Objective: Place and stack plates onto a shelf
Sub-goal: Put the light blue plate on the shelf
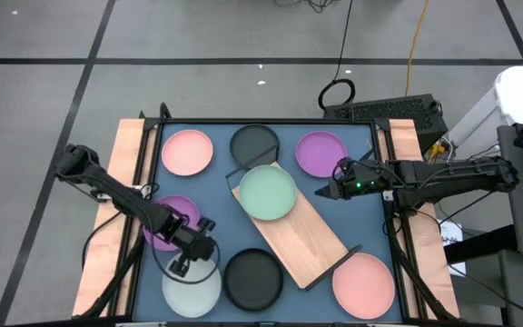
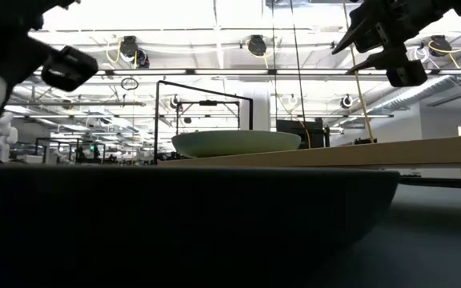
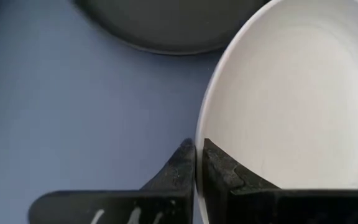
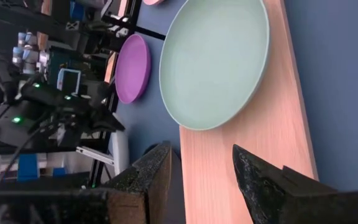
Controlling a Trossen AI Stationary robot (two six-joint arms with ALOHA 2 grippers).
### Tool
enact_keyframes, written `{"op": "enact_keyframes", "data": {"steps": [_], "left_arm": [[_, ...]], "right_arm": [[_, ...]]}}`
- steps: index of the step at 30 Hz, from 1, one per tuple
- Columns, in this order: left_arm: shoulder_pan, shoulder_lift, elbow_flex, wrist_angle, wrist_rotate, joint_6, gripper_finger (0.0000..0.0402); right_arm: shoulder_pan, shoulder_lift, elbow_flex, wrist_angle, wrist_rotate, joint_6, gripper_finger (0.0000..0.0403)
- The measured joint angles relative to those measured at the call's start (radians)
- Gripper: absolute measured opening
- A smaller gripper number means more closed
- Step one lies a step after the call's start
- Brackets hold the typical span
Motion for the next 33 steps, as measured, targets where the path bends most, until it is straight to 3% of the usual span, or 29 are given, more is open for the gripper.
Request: {"op": "enact_keyframes", "data": {"steps": [9,19,33], "left_arm": [[0.061,-0.105,0.035,-0.036,0.000,-0.105,0.0010],[0.160,-0.247,0.036,0.019,-0.125,-0.340,0.0010],[0.290,-0.229,0.036,0.216,-0.242,-0.637,0.0010]], "right_arm": [[-0.001,0.000,0.000,0.046,0.040,0.004,0.0155],[-0.001,0.000,0.000,0.128,0.103,0.004,0.0155],[-0.001,0.000,0.000,0.128,0.099,-0.056,0.0155]]}}
